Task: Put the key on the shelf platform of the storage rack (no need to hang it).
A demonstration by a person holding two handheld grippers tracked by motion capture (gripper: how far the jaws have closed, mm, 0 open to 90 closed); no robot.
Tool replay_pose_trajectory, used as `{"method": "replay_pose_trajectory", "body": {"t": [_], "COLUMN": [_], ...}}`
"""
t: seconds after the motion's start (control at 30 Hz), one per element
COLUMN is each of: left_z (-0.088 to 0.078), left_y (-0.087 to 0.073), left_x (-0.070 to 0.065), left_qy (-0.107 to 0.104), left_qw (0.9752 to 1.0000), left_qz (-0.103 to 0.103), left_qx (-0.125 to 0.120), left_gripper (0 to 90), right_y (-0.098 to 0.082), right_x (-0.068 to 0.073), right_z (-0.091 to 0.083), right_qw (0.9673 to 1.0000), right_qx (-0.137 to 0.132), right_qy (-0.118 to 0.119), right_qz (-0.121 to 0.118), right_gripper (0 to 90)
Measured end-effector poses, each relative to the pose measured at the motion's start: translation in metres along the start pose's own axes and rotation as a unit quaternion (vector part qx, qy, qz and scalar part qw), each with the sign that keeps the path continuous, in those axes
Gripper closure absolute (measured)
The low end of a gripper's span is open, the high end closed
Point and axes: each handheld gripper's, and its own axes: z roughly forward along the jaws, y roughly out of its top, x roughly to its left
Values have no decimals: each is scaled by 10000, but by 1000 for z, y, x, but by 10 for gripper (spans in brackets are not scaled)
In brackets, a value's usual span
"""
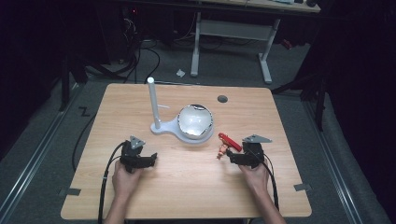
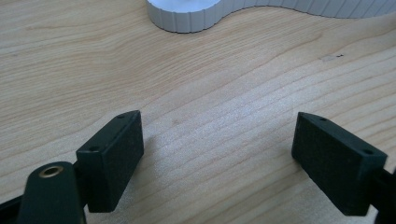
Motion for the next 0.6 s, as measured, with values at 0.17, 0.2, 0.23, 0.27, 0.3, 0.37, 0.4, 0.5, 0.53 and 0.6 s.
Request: {"method": "replay_pose_trajectory", "body": {"t": [0.17,0.2,0.23,0.27,0.3,0.37,0.4,0.5,0.53,0.6], "left_z": [0,0,0,0,0,0,0,0,0,0], "left_y": [0,0,0,0,0,0,0,0,0,0], "left_x": [0,0,0,0,0,0,0,0,0,0], "left_qy": [1,1,1,2,2,2,2,2,2,2], "left_qw": [10000,10000,10000,10000,10000,10000,10000,10000,10000,10000], "left_qz": [0,2,0,0,0,-1,-2,-1,-2,-2], "left_qx": [0,0,1,0,0,0,-2,-1,-1,-1], "left_gripper": [171,171,171,171,171,171,171,171,171,171], "right_y": [7,7,9,10,10,13,14,14,14,13], "right_x": [2,2,3,3,3,4,4,4,3,2], "right_z": [14,14,20,23,23,29,31,35,37,40], "right_qw": [9999,9999,9998,9998,9998,9996,9995,9993,9992,9990], "right_qx": [17,17,144,161,161,248,287,352,385,429], "right_qy": [-81,-81,-95,-100,-100,-108,-105,-133,-137,-129], "right_qz": [64,64,78,54,54,25,44,40,43,46], "right_gripper": [124,124,100,95,95,77,75,72,72,72]}}
